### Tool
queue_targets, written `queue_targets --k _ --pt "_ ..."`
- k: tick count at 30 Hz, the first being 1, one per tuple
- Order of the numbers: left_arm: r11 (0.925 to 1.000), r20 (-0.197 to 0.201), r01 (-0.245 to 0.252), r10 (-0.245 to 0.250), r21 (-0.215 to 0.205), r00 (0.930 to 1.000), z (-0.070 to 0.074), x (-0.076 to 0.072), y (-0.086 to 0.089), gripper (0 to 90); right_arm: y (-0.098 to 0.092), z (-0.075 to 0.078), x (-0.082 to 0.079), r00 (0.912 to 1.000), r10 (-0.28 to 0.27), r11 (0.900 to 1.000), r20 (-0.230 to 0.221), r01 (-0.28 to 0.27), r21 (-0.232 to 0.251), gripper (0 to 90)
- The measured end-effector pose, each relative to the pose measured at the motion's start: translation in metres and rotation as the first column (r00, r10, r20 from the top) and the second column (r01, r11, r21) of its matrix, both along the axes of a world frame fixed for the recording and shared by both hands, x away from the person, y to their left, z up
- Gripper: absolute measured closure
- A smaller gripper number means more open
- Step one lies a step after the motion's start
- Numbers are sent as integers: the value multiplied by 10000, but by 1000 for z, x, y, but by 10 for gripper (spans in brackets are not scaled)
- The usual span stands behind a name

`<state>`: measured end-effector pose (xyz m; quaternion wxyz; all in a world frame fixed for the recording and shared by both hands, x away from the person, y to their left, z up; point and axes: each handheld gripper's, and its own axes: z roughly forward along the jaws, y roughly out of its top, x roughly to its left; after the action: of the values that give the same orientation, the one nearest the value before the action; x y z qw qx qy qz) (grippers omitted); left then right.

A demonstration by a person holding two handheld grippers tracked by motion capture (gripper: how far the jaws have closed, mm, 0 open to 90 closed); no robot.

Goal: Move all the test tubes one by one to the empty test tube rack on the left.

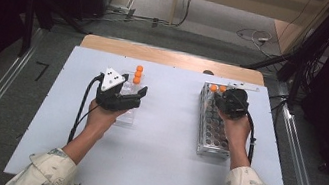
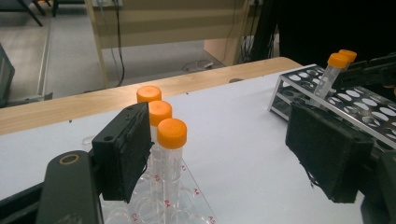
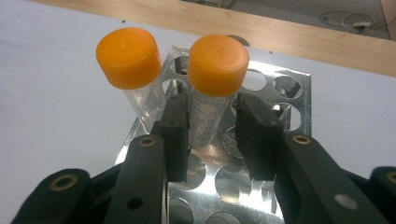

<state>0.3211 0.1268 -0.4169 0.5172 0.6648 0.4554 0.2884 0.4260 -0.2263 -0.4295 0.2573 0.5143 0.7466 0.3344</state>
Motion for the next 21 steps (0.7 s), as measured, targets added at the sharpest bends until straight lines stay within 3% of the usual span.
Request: queue_targets --k 4,13,21 --pt "10000 -1 25 -25 36 10000 0 0 0 225 2 -1 2 9997 35 9999 -257 -38 -100 651" --pt "10000 23 45 -45 -3 10000 1 -1 -1 228 2 -1 2 9995 212 9998 -247 -214 -63 716" --pt "10000 19 65 -65 -43 10000 1 -1 0 231 0 1 -2 9995 267 9996 137 -269 123 722"
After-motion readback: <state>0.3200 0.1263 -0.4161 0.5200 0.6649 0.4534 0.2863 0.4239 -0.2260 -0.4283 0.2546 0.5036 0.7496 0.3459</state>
